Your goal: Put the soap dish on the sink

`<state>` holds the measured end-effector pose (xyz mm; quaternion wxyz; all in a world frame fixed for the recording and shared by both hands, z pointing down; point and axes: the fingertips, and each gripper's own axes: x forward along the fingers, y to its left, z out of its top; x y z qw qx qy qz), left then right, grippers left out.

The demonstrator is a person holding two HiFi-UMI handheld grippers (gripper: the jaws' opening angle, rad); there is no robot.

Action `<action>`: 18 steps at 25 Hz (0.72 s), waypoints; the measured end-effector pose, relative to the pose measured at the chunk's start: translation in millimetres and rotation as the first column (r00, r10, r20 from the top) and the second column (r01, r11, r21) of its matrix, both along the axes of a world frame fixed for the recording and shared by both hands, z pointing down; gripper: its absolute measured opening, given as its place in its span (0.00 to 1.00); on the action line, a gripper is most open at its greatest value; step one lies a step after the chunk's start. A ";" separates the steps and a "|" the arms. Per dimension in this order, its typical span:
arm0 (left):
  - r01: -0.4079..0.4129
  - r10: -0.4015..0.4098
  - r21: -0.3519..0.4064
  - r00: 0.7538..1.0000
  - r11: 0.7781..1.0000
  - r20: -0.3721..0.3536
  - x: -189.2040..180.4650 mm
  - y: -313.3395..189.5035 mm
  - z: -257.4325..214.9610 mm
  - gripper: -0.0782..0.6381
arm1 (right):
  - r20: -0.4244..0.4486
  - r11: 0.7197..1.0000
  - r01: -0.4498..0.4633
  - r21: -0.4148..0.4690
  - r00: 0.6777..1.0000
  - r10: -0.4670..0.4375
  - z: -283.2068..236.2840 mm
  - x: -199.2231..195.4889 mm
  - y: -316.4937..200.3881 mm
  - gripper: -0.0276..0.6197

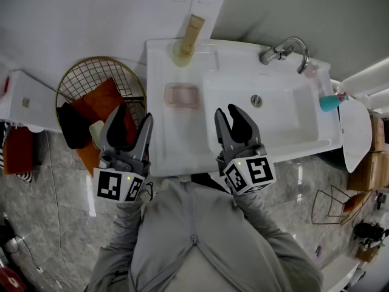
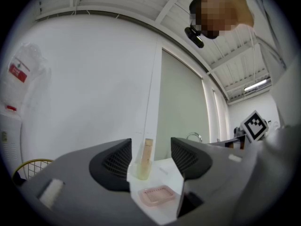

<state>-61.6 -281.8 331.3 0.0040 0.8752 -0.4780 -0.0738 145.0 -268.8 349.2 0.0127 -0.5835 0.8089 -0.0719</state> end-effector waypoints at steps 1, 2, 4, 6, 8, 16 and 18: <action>0.000 0.000 0.001 1.000 1.000 -0.001 -0.2 -0.2 -0.4 0.51 | -0.002 1.000 0.000 -0.001 1.000 0.000 0.2 -0.4 -0.3 0.23; 0.000 0.000 0.002 1.000 1.000 -0.001 -0.4 -0.4 -0.7 0.51 | -0.002 1.000 0.000 0.000 1.000 0.000 0.4 -0.6 -0.5 0.23; 0.001 -0.001 0.002 1.000 1.000 -0.001 -1.0 -0.6 -1.2 0.51 | 0.002 1.000 0.000 0.003 1.000 0.000 0.6 -0.5 -0.9 0.22; 0.003 -0.003 0.001 1.000 1.000 0.000 -1.7 -1.3 -1.1 0.51 | 0.003 1.000 -0.001 0.002 1.000 0.001 0.8 -0.4 -2.1 0.22; 0.003 -0.003 0.000 1.000 1.000 0.001 -2.3 -2.4 -0.7 0.51 | 0.003 1.000 -0.002 -0.001 1.000 0.002 1.5 -0.3 -3.8 0.22; 0.002 -0.002 0.003 1.000 1.000 0.003 -2.5 -3.5 -2.0 0.51 | 0.003 1.000 -0.001 -0.009 1.000 0.001 3.5 -0.1 -5.4 0.21; 0.001 -0.001 0.005 1.000 1.000 0.003 -2.5 -3.3 -2.5 0.51 | 0.003 1.000 -0.001 -0.009 1.000 0.001 3.3 -0.2 -5.5 0.21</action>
